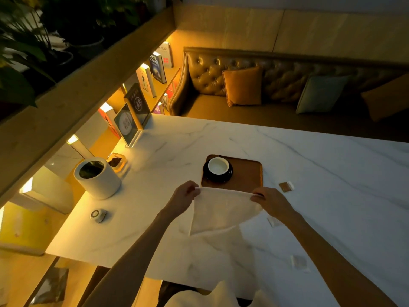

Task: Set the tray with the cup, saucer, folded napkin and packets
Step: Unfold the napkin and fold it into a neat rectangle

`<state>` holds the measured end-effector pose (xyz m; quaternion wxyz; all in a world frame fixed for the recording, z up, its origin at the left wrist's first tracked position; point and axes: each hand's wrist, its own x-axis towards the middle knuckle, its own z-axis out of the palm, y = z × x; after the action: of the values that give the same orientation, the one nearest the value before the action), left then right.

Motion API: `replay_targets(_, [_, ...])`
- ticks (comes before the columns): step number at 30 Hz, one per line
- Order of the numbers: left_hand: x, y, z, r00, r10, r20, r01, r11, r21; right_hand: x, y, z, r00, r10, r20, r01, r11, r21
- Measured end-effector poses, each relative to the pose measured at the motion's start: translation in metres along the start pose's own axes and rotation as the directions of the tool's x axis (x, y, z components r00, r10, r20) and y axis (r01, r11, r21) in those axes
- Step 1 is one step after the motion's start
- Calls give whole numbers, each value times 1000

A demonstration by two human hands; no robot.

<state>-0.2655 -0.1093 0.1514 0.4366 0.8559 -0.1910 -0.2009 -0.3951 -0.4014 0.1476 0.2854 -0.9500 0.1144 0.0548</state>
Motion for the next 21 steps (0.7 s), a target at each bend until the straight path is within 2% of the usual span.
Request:
replay_targets(4, [16, 40, -18, 996, 25, -84, -38, 988, -147, 6, 4, -40, 996, 20, -81, -13, 996, 85])
replay_targets(8, [39, 97, -44, 985, 100, -144, -126, 975, -185, 22, -13, -100, 975, 56, -215, -20, 986, 168])
replay_targets(11, [57, 152, -62, 961, 163, -224, -201, 967, -159, 30, -40, -154, 942, -4, -334, 118, 939, 322])
replay_targets(15, [73, 229, -85, 899, 287, -332, -360, 914, -185, 32, -86, -222, 885, -51, -462, 308, 809, 501])
replay_targets(19, [63, 294, -90, 804, 450, -390, -548, 815, -188, 19, -126, -266, 840, -210, -500, 476, 728, 493])
replay_targets(21, [53, 312, -84, 755, 525, -394, -622, 763, -175, 10, -144, -272, 800, -300, -520, 540, 739, 404])
